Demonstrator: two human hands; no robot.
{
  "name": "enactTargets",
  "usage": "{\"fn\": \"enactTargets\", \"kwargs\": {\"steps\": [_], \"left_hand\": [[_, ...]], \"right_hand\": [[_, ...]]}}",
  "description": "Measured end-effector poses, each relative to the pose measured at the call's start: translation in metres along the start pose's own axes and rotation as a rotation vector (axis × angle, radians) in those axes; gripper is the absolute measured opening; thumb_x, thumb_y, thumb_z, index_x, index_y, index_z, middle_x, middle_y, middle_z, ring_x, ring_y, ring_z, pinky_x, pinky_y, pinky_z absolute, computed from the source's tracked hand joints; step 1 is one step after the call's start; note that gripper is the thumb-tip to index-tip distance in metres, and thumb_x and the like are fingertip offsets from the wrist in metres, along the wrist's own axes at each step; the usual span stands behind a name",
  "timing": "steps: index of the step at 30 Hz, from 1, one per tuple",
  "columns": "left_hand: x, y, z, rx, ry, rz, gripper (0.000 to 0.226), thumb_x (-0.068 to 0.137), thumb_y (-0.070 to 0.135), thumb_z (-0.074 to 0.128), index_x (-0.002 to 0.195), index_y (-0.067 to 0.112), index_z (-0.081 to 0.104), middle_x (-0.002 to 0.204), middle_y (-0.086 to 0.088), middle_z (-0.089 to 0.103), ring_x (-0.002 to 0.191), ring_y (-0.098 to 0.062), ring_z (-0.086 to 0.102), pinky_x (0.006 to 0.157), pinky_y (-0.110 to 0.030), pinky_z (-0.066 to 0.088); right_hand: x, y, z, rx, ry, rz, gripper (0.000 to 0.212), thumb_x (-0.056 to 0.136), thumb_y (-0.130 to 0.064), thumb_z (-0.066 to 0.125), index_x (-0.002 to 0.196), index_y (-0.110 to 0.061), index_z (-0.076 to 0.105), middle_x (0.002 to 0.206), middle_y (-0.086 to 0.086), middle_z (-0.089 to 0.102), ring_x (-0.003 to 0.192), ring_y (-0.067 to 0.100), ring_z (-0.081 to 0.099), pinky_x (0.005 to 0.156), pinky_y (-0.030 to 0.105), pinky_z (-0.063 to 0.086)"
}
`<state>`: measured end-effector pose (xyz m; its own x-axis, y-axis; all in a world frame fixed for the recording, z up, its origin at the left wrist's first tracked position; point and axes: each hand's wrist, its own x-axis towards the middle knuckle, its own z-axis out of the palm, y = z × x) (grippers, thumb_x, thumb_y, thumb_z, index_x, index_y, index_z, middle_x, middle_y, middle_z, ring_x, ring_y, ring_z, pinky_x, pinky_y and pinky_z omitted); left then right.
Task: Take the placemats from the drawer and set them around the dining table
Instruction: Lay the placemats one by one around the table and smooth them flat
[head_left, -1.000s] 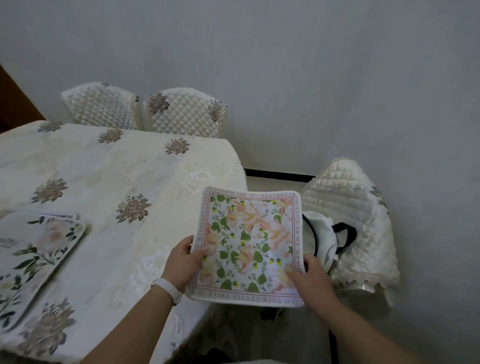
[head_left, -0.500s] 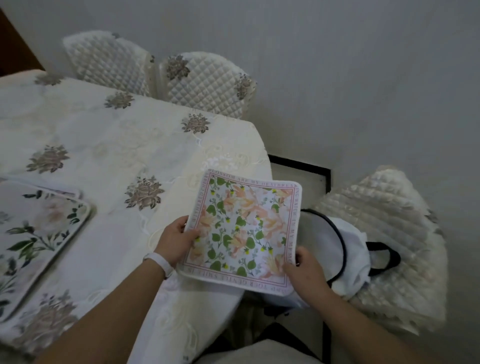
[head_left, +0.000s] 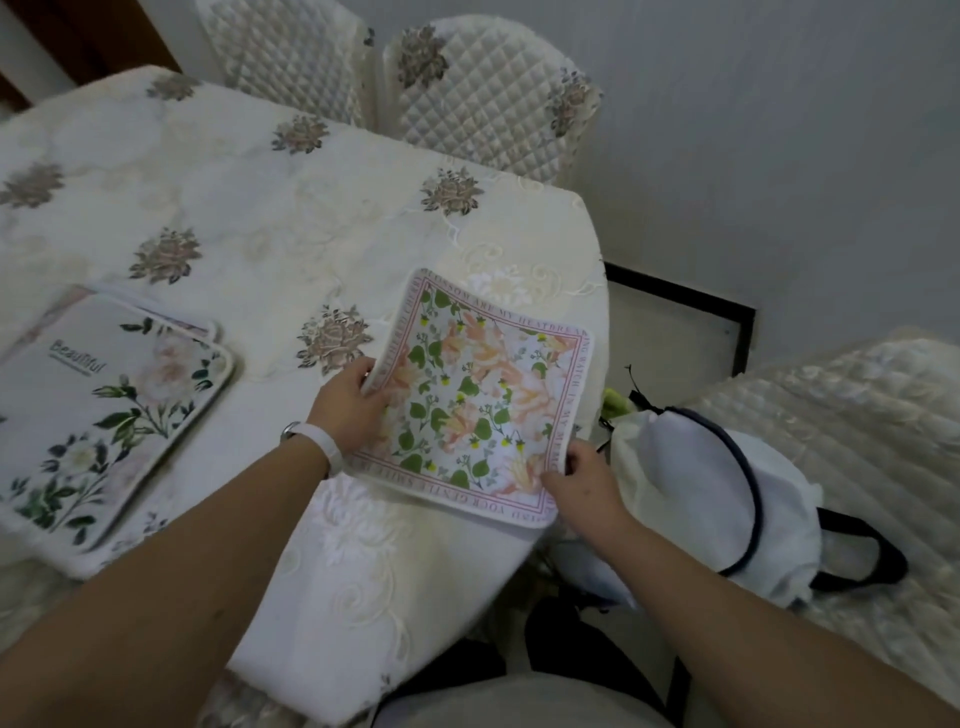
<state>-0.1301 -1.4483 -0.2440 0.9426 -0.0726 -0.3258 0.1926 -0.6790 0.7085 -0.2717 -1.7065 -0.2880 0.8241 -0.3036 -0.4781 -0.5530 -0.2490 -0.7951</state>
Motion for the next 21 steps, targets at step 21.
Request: {"fn": "enactTargets", "kwargs": {"steps": [21], "left_hand": [[0.044, -0.039, 0.014, 0.001, 0.115, -0.061, 0.056, 0.087, 0.025, 0.063, 0.14, 0.024, 0.043, 0.134, -0.002, 0.047, 0.115, -0.022, 0.053, 0.095, -0.044, 0.049]], "right_hand": [[0.029, 0.006, 0.005, -0.114, 0.011, 0.183, 0.012, 0.085, -0.022, 0.064, 0.094, -0.02, 0.057, 0.091, -0.002, 0.067, 0.082, 0.02, 0.067, 0.071, 0.043, 0.058]]}}
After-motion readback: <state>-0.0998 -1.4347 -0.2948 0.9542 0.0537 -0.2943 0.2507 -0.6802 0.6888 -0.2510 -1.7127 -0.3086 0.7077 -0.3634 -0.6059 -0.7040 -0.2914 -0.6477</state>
